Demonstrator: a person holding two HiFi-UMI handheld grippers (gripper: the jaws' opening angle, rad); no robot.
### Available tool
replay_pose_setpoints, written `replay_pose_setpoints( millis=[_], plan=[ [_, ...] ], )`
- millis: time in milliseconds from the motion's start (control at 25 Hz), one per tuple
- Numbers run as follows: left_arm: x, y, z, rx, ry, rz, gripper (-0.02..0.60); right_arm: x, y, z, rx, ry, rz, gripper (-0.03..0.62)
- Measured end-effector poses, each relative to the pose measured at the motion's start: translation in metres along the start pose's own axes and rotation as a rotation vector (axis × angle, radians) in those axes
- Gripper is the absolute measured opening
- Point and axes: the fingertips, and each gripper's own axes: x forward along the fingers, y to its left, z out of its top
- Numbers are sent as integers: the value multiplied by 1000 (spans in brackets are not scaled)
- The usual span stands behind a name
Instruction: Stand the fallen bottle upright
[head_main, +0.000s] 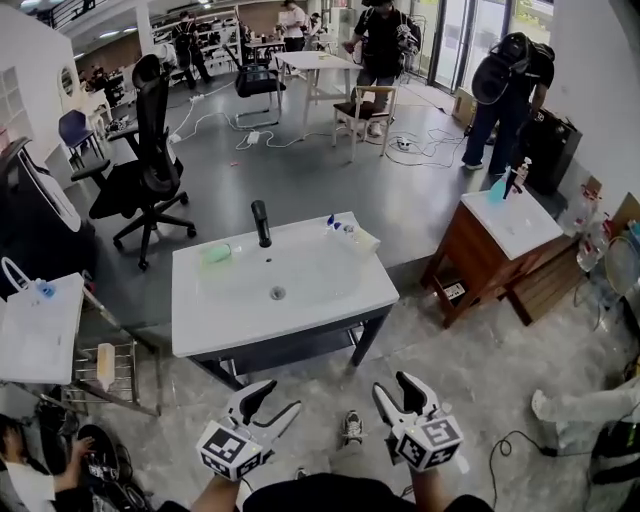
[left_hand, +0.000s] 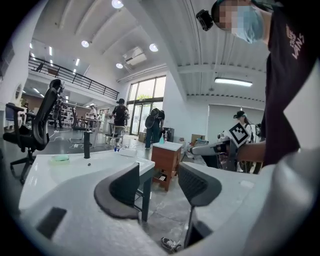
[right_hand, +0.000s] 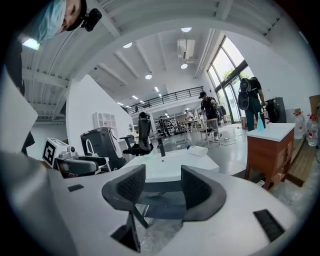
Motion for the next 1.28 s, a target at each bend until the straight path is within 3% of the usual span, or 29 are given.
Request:
replay_pose_setpoints(
  millis=[440,680,1040,1280],
  plan=[
    [128,53,29,-51,-19,139,236,106,-111,46,-51,75,139,207],
    [174,72,34,-85,-21,210,236,145,-157,54,-86,132,198,204],
    [201,110,36,-87,-6,241,236,221,-180,63,-166,214,276,196],
    [220,154,45,-55,11,210,236,289,-186,82,-212,276,304,196]
  ],
)
